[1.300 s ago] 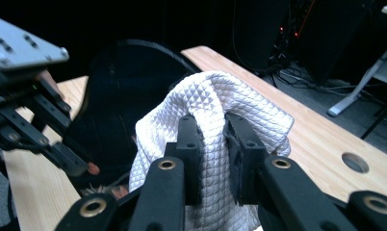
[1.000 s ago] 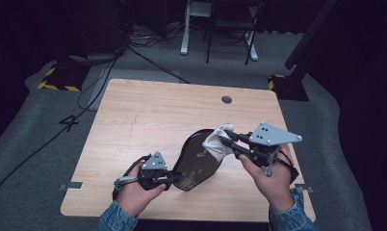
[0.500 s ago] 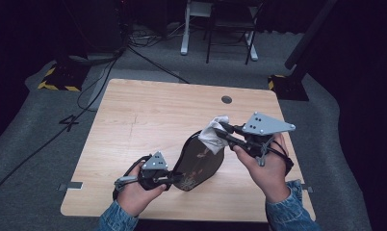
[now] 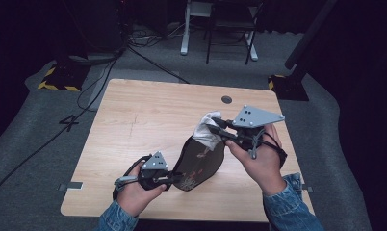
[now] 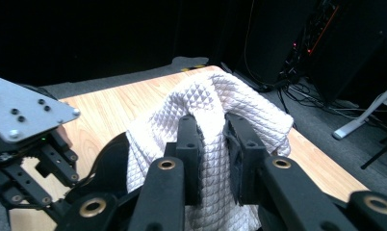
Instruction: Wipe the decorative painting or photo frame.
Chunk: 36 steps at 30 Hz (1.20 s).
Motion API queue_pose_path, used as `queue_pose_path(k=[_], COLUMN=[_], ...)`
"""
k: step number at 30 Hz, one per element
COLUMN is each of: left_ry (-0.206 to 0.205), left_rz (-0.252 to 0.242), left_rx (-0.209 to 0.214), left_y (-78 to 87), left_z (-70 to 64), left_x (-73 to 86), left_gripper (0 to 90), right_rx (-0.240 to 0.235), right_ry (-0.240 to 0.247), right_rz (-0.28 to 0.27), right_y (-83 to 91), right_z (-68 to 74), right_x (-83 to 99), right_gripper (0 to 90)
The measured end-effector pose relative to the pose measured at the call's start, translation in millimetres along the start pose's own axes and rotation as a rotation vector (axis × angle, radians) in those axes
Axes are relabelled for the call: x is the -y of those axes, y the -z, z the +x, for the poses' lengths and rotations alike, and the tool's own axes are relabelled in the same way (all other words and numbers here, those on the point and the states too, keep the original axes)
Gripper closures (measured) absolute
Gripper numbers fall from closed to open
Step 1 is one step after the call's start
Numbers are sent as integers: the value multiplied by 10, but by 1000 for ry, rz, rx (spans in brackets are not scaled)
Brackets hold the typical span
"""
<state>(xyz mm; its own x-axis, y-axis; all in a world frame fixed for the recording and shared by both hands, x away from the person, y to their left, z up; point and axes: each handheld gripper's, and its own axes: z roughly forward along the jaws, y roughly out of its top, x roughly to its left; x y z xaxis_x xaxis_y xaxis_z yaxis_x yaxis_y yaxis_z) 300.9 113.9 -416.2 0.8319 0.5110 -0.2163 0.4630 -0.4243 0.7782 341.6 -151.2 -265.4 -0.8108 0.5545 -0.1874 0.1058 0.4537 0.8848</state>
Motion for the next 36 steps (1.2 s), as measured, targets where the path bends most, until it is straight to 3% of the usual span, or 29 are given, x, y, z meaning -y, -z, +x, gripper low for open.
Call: queue_pose_path(k=[13,36], left_ry=[0,3], left_rz=[0,-2], left_rx=[1,0], left_y=[-2,-3], left_z=[-2,-3], left_x=[0,2], left_gripper=[781,781], right_rx=[21,78], right_ry=[1,-31], right_rz=[67,110], right_y=[-120,-77], right_z=[-97,-249], right_x=[108,401], right_gripper=[774,774])
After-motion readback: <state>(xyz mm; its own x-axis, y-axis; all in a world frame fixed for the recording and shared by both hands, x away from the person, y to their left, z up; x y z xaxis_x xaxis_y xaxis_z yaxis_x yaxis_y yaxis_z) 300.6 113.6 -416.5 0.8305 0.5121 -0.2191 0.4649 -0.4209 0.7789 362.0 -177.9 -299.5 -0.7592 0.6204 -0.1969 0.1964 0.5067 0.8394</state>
